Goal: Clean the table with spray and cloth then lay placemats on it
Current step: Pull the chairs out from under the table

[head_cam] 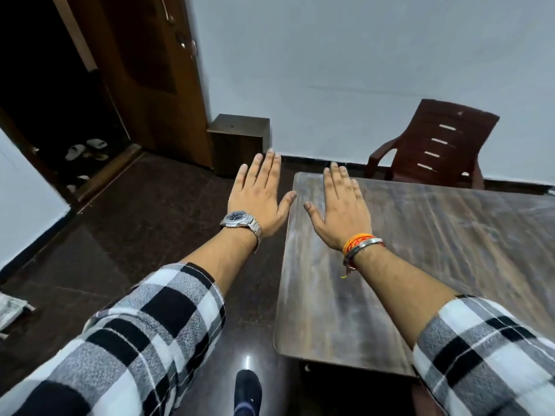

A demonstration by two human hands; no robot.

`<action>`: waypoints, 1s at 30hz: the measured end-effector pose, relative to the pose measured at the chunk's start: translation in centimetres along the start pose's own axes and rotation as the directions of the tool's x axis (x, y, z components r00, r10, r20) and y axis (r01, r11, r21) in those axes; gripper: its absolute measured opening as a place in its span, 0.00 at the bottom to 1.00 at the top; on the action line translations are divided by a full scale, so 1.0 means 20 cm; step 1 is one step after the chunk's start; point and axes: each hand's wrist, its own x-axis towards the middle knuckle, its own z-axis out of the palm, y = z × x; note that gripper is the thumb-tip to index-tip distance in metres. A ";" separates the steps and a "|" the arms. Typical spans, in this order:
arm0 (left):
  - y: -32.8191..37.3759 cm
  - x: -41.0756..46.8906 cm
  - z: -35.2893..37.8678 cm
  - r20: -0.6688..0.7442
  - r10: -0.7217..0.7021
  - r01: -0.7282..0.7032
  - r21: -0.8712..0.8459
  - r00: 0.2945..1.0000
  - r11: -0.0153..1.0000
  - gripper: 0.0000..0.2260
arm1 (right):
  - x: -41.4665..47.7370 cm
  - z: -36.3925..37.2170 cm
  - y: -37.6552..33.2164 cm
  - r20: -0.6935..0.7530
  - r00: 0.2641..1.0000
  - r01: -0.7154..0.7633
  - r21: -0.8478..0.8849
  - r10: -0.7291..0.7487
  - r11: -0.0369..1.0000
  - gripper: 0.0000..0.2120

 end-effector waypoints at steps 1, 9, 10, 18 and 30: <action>-0.07 0.08 0.03 -0.001 0.006 -0.006 0.000 1.000 1.000 0.34 | 0.09 0.05 -0.02 -0.004 1.000 -0.005 -0.013 0.004 1.000 0.36; -0.49 0.75 0.22 0.024 0.073 -0.073 0.014 0.997 0.997 0.34 | 0.80 0.32 -0.12 -0.045 0.995 -0.092 -0.027 0.091 0.995 0.36; -0.53 0.85 0.24 0.020 0.081 -0.081 0.009 0.996 0.997 0.34 | 0.89 0.35 -0.13 -0.050 0.994 -0.100 -0.030 0.098 0.995 0.36; -0.80 1.61 0.51 0.033 0.193 -0.192 -0.049 0.981 0.980 0.34 | 1.51 0.62 -0.13 -0.064 0.972 -0.228 -0.064 0.224 0.972 0.35; -0.94 2.80 0.90 0.075 0.456 -0.444 -0.138 0.887 0.885 0.34 | 2.44 0.96 0.06 -0.132 0.867 -0.494 -0.098 0.481 0.864 0.35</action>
